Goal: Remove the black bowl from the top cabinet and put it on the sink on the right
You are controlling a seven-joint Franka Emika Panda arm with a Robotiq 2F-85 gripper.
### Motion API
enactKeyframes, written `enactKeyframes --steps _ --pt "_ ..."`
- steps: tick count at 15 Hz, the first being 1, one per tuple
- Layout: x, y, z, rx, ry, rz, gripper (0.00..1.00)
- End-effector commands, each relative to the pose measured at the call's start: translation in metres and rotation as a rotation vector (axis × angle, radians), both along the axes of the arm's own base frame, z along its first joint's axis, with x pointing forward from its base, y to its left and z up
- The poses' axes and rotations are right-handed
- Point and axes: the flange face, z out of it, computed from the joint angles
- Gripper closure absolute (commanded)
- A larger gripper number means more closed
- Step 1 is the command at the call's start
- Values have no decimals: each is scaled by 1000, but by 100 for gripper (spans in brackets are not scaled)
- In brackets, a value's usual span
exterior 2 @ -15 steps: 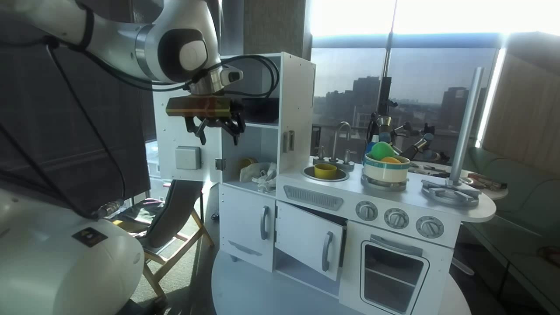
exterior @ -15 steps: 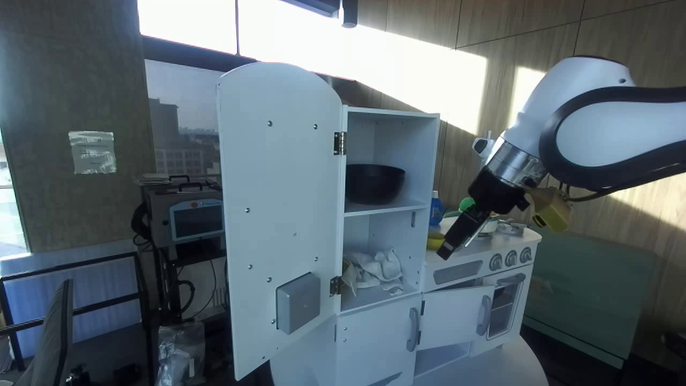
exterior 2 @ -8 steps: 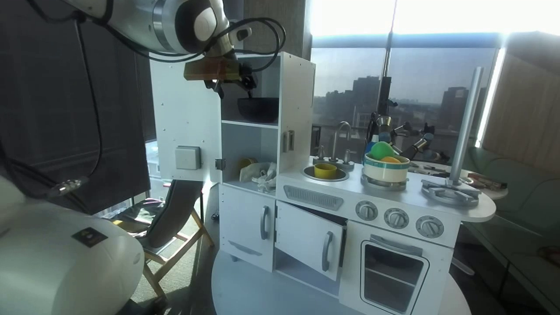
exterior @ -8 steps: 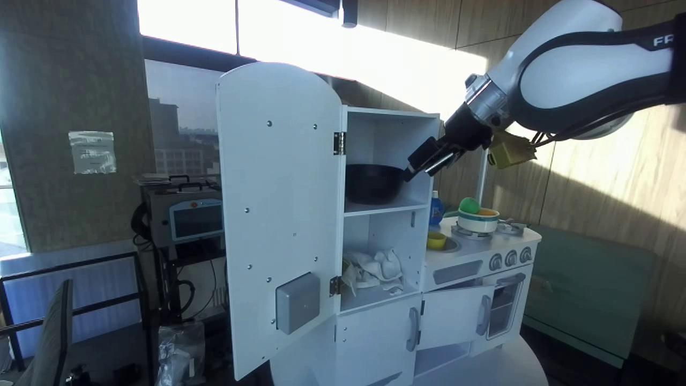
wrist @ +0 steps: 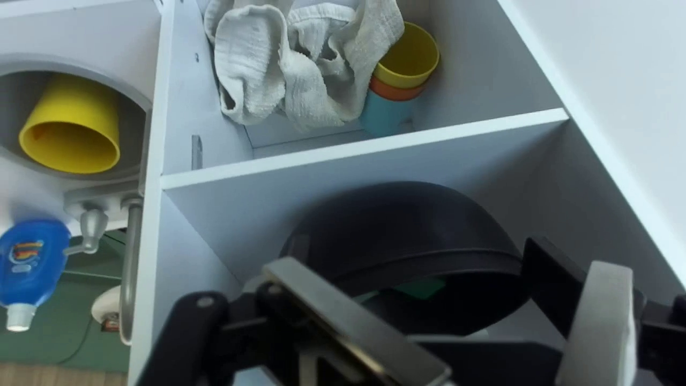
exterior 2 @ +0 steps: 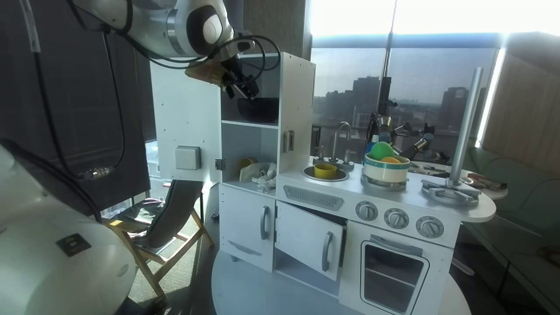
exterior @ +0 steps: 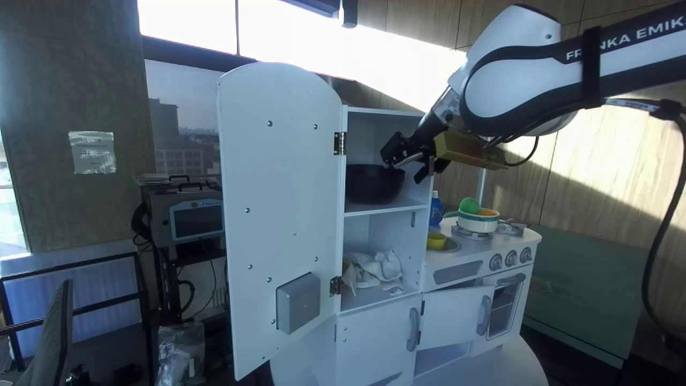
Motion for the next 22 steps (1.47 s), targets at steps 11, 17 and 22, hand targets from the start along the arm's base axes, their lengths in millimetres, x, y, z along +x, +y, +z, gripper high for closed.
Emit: enactKeyframes --steps 11,17,22 --pt "22 3 25 232 -16 -402 0" --pt "40 -8 12 261 -10 -551 0" --pt "47 2 -1 243 22 -554 26"
